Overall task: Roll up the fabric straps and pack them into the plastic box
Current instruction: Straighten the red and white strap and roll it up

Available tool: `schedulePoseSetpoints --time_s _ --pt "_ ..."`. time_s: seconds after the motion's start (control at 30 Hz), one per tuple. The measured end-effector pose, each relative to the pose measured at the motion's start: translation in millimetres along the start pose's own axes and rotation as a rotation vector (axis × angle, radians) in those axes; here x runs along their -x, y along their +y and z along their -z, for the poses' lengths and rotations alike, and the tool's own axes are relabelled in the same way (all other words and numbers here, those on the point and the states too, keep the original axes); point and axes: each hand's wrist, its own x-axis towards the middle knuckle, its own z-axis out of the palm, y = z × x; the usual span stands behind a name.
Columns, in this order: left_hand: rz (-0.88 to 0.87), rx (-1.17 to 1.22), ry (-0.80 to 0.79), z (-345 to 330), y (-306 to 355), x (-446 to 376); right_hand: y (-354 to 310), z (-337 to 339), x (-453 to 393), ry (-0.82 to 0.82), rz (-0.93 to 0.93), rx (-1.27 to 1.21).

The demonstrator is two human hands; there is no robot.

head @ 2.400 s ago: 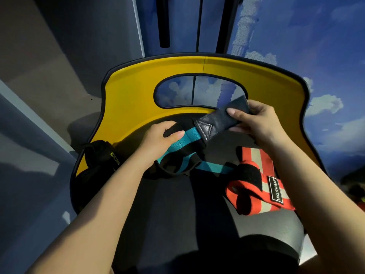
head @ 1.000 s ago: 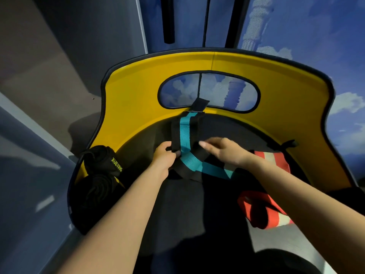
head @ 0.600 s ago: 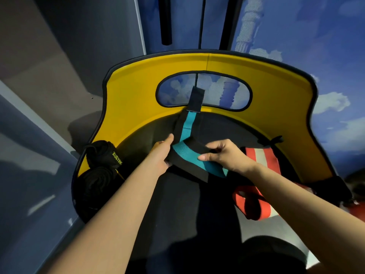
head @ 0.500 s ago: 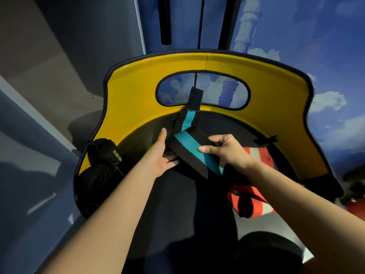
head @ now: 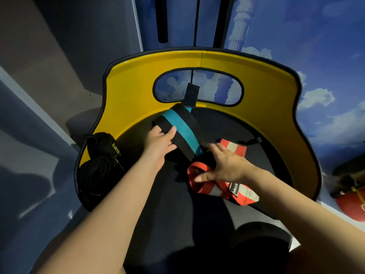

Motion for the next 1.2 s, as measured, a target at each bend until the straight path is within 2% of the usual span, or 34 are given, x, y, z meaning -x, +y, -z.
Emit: schedulePoseSetpoints --time_s 0.07,0.13,0.23,0.3,0.47,0.63,0.77,0.87,0.9,0.97,1.0,1.07,1.13,1.2 --pt "0.027 0.035 0.023 1 -7 -4 6 -7 0 -0.013 0.029 0.122" --pt "0.133 -0.026 -0.016 0 -19 -3 10 -10 0 0.061 0.057 0.07" --pt "0.184 -0.322 -0.065 -5 -43 -1 14 -11 -1 0.101 0.087 -0.08" --pt "0.123 -0.472 0.011 -7 -54 -4 18 -8 -1 0.136 0.102 -0.195" --pt "0.154 -0.396 0.116 2 -44 -19 37 4 -2 0.307 0.024 -0.276" --pt "0.144 -0.552 0.119 28 -25 -33 60 16 -5 0.428 -0.091 -0.275" --pt "0.254 -0.726 -0.038 36 -21 -31 80 11 -12 0.498 -0.285 -0.223" --pt "0.32 -0.848 -0.17 33 -25 -24 80 10 -17 0.416 -0.373 -0.159" --pt "0.336 -0.889 -0.213 31 -27 -21 74 12 -16 0.397 -0.358 -0.075" --pt "0.363 -0.923 -0.294 28 -31 -18 57 16 -14 0.45 -0.196 0.057" --pt "0.381 -0.924 -0.34 27 -33 -17 47 17 -13 0.497 -0.079 0.026" --pt "0.43 -0.926 -0.462 26 -36 -12 21 14 -8 0.497 0.073 -0.216" --pt "0.465 -0.939 -0.559 26 -37 -7 0 3 -8 0.398 0.122 -0.405" --pt "0.469 -0.947 -0.612 28 -33 -1 -9 -9 -12 0.336 0.127 -0.427"
